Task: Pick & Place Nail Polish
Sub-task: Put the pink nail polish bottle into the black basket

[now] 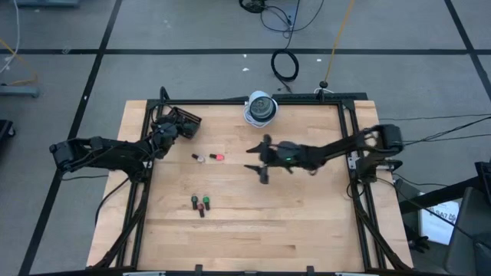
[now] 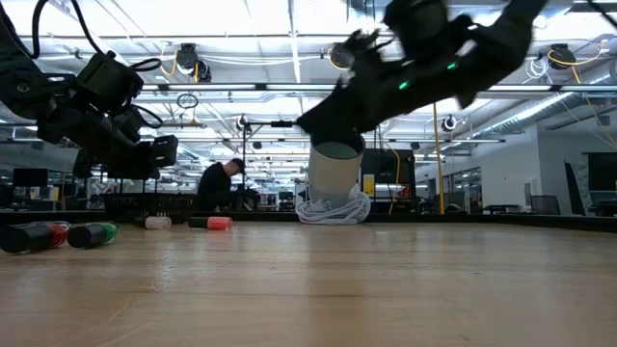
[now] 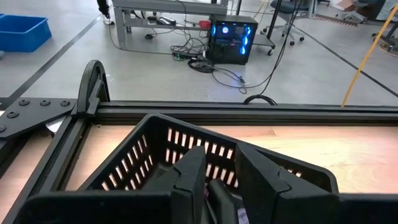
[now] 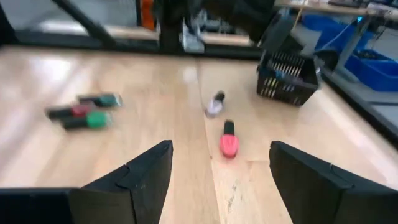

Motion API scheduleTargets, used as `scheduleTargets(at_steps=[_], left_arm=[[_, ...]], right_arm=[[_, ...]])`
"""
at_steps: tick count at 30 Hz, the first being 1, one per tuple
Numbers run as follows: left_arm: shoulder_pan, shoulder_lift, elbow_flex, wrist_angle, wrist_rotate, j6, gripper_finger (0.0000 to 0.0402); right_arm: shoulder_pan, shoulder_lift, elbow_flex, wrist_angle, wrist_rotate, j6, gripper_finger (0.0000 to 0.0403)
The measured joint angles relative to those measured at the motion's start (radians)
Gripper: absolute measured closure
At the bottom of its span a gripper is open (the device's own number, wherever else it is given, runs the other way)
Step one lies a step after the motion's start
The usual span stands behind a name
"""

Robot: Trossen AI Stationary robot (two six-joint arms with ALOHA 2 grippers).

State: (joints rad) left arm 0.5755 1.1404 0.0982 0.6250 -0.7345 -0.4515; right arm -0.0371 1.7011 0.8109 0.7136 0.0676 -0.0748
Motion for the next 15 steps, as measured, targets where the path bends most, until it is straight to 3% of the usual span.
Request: scheduleTargets(at_steps=[4, 8, 15], left_arm=[[0.000, 0.000, 0.000, 0.000, 0.000, -0.004, 0.0314], [0.000, 0.000, 0.000, -0.001, 0.007, -0.006, 0.0314], [0.000, 0.000, 0.000, -0.001, 0.009, -0.008, 0.0314]], right_arm=[[-0.019, 0.173, 0.158, -0.038, -0.032, -0.038, 0.0149], [-0.064, 0.326, 0.342, -0.189, -0.071, -0.053, 0.0149], [-0.118, 0.520, 0.581, -0.287, -0.127, -0.067, 0.0149]])
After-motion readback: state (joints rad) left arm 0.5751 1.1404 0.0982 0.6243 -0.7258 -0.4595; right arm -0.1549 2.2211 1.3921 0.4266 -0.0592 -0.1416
